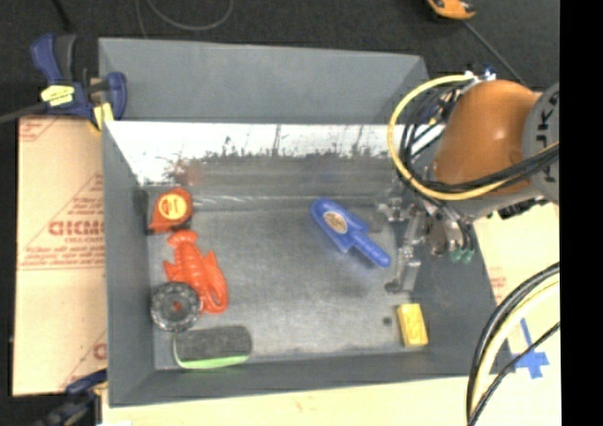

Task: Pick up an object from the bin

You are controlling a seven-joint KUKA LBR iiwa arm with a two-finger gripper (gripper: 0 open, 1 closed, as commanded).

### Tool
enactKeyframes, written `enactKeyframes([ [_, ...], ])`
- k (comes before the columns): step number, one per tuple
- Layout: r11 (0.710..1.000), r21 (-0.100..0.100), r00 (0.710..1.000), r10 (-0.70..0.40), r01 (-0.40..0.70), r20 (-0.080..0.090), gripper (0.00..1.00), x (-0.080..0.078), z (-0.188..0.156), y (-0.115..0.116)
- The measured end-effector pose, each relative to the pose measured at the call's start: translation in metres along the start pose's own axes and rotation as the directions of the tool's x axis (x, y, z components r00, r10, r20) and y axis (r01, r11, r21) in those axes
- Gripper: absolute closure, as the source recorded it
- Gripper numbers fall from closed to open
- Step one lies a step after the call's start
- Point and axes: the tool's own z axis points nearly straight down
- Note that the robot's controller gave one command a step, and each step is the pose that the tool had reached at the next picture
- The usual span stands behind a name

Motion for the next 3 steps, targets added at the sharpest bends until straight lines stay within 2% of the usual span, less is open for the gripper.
enactKeyframes([
  [1, 0.999, -0.002, 0.999, 0.039, -0.039, 0.001, 0.0, -0.021, 0.004, 0.006],
  [2, 0.993, -0.003, 0.993, 0.118, -0.118, 0.0, 0.0, -0.027, 0.018, 0.021],
  [3, 0.998, -0.001, 0.998, 0.062, -0.062, 0.001, 0.0, -0.038, 0.026, 0.015],
])
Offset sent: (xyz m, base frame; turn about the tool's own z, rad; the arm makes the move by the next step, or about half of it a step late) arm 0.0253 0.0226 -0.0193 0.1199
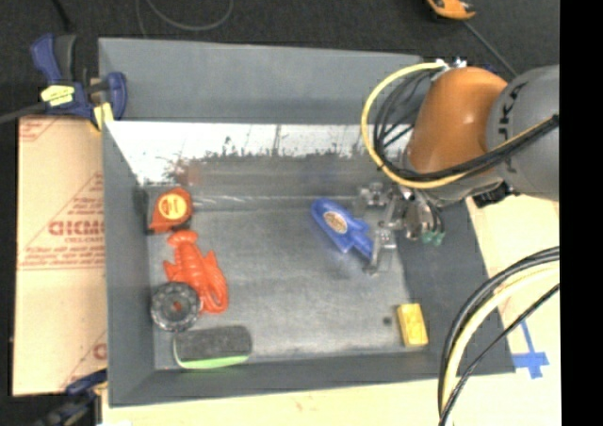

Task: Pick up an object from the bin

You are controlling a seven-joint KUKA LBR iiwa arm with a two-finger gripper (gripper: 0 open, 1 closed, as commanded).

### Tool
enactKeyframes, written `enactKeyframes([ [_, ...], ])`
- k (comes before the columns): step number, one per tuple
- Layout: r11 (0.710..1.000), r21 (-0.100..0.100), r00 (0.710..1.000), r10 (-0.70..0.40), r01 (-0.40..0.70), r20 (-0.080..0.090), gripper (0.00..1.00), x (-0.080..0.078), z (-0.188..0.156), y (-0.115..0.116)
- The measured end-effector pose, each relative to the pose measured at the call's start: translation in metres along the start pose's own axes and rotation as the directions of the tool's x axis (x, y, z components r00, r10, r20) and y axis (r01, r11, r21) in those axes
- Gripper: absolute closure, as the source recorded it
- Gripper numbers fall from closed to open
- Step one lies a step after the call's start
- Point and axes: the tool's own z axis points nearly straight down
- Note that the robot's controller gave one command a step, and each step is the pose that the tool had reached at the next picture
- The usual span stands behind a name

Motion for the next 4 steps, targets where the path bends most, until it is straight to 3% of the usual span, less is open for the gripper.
enactKeyframes([
  [1, 1.0, -0.001, 1.0, -0.004, 0.004, -0.002, 0.0, 0.0, 0.003, 0.011],
  [2, 1.0, -0.002, 1.0, -0.001, 0.001, 0.001, 0.0, -0.017, 0.011, 0.013],
  [3, 0.999, -0.002, 0.999, 0.05, -0.05, 0.0, 0.0, -0.021, 0.032, 0.003],
  [4, 0.986, -0.001, 0.986, 0.166, -0.166, -0.001, 0.0, -0.024, 0.055, 0.007],
])
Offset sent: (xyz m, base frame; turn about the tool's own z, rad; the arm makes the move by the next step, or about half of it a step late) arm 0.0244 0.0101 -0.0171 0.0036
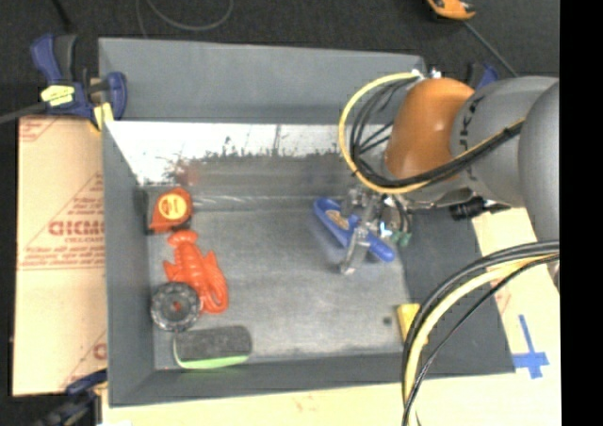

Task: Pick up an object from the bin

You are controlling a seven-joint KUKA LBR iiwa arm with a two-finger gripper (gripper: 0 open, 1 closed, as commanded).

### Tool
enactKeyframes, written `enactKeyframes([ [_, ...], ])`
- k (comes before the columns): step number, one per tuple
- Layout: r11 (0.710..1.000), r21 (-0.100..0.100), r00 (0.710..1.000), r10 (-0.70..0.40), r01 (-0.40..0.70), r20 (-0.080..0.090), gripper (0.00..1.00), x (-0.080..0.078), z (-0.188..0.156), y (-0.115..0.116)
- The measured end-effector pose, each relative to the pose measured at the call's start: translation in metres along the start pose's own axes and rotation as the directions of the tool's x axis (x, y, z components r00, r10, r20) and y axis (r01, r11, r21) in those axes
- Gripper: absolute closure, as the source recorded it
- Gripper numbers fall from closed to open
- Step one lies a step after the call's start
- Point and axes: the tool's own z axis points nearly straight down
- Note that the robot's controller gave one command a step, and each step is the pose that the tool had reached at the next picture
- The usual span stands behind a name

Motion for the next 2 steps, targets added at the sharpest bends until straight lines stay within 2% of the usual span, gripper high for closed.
enactKeyframes([
  [1, 1.0, 0.003, 1.0, 0.007, -0.007, 0.003, 1.0, 0.0133, 0.0044, 0.0018],
  [2, 1.0, 0.003, 1.0, 0.007, -0.007, 0.003, 1.0, 0.0133, 0.0044, 0.0018],
])
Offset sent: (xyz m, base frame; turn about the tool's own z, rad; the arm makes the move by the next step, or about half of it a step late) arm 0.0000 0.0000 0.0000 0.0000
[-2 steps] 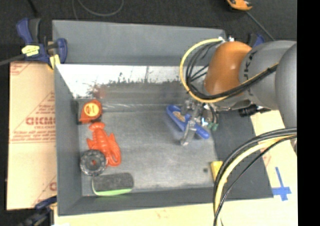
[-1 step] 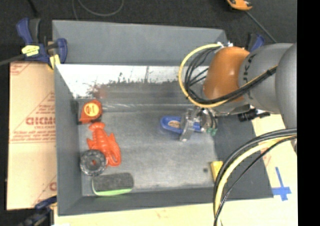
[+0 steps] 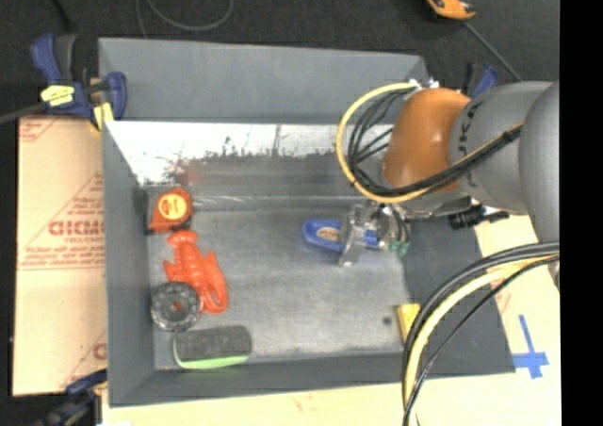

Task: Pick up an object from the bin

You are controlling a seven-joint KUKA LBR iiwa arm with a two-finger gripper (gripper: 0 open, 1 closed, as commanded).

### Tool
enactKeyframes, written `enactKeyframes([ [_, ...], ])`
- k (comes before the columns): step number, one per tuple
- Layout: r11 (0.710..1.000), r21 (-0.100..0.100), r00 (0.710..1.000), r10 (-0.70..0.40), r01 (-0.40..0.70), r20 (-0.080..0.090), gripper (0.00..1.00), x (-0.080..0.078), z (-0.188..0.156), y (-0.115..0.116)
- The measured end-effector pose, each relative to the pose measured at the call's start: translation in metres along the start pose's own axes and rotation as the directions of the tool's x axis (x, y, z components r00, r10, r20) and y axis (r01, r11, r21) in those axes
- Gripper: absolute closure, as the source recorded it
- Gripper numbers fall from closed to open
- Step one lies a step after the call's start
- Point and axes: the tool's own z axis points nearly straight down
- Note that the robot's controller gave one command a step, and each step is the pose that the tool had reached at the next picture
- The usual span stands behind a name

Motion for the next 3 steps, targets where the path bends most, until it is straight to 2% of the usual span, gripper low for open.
enactKeyframes([
  [1, 1.0, -0.001, 1.0, -0.004, 0.004, -0.009, 1.0, -0.011, -0.052, -0.018],
  [2, 1.0, -0.002, 1.0, 0.022, -0.022, 0.004, 1.0, -0.026, -0.087, -0.022],
  [3, 1.0, -0.001, 1.0, 0.021, -0.021, -0.013, 1.0, -0.022, -0.117, -0.023],
])
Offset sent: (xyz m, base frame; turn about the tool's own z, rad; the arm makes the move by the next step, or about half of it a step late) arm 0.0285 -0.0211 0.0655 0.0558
